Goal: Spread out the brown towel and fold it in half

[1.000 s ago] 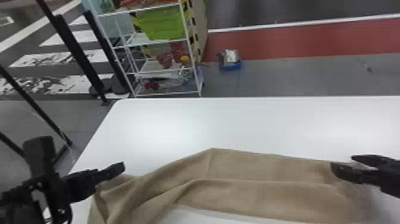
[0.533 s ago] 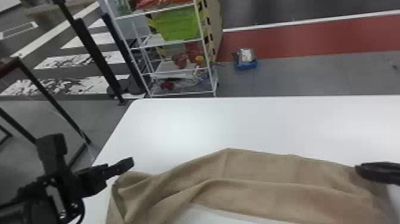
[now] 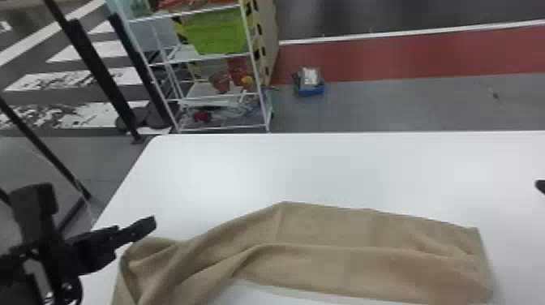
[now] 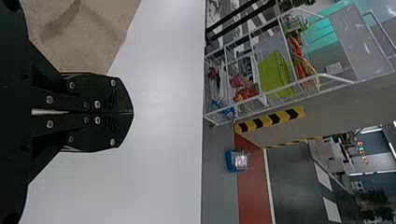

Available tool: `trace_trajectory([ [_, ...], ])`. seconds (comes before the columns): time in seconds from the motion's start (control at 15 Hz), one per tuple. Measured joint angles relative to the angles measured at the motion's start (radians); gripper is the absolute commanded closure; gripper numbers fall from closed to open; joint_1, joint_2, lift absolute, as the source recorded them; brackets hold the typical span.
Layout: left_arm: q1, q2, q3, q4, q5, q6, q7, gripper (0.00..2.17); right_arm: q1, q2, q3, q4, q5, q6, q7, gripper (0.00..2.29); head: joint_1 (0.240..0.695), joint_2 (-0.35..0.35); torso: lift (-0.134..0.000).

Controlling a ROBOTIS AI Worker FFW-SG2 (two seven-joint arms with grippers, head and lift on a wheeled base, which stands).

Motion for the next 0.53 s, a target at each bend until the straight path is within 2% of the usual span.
trace_trajectory([
  [0.07, -0.001, 0.000, -0.001, 0.001, 0.000, -0.004, 0.001, 0.15, 0.004, -0.006, -0.017, 0.012, 0.009, 0.005, 0.002, 0.24, 0.695, 0.174, -0.124],
  [0.13, -0.003, 0.000, -0.005, 0.001, 0.000, -0.004, 0.002, 0.15, 0.012, -0.013, -0.015, 0.018, 0.026, 0.012, 0.011, 0.00, 0.695, 0.159, -0.124],
  [0.33, -0.004, -0.003, -0.027, -0.002, -0.009, -0.003, 0.004, 0.15, 0.033, -0.020, 0.075, 0.033, 0.102, 0.020, 0.039, 0.04, 0.695, 0.175, -0.124],
  [0.53, 0.001, -0.005, -0.033, -0.002, -0.012, -0.005, 0.004, 0.15, 0.078, 0.007, 0.229, 0.045, 0.223, -0.096, -0.016, 0.09, 0.695, 0.232, -0.124],
])
